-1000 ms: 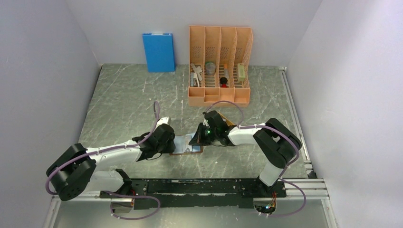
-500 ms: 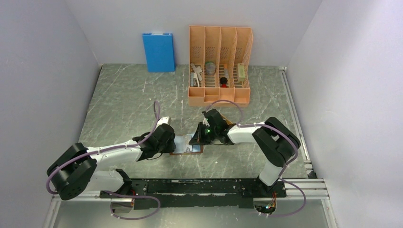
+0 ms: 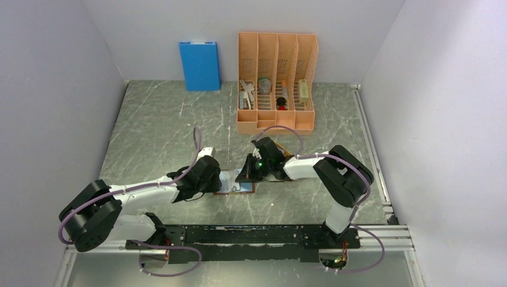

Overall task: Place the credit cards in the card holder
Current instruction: Insert the credit card into the card holder.

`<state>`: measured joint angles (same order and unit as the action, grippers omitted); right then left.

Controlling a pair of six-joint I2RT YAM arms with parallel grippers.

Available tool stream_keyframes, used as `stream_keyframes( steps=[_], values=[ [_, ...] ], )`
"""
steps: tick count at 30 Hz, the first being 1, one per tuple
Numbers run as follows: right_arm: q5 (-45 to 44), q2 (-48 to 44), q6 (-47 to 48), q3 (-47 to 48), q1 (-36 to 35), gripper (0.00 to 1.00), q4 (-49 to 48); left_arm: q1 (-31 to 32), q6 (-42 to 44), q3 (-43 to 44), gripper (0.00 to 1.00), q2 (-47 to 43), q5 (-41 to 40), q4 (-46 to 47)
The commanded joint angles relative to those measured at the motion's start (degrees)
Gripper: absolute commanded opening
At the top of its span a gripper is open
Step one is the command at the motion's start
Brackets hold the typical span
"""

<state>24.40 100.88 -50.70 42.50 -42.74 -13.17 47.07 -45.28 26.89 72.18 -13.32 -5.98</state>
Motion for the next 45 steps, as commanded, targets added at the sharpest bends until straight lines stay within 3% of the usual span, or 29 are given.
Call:
stream_keyframes(
  steps=[1, 8, 30, 45],
  values=[
    [-3.8, 1.2, 1.7, -0.7, -0.6, 0.0, 4.3, -0.2, 0.4, -1.1, 0.33, 2.0, -1.4, -2.2],
    [-7.9, -0.8, 2.2, -2.5, 0.4, 0.0, 5.2, -0.3, 0.3, -1.2, 0.33, 2.6, -1.7, -2.6],
    [-6.1, 1.6, -2.4, -3.1, -1.9, 0.0, -2.9, -0.3, -0.2, -1.4, 0.34, 2.3, -0.3, -2.9],
    [-5.0, 3.3, -1.4, -1.9, -2.1, 0.0, -1.4, -0.3, -2.2, 0.0, 0.38, -5.7, -4.6, -10.2]
  ],
)
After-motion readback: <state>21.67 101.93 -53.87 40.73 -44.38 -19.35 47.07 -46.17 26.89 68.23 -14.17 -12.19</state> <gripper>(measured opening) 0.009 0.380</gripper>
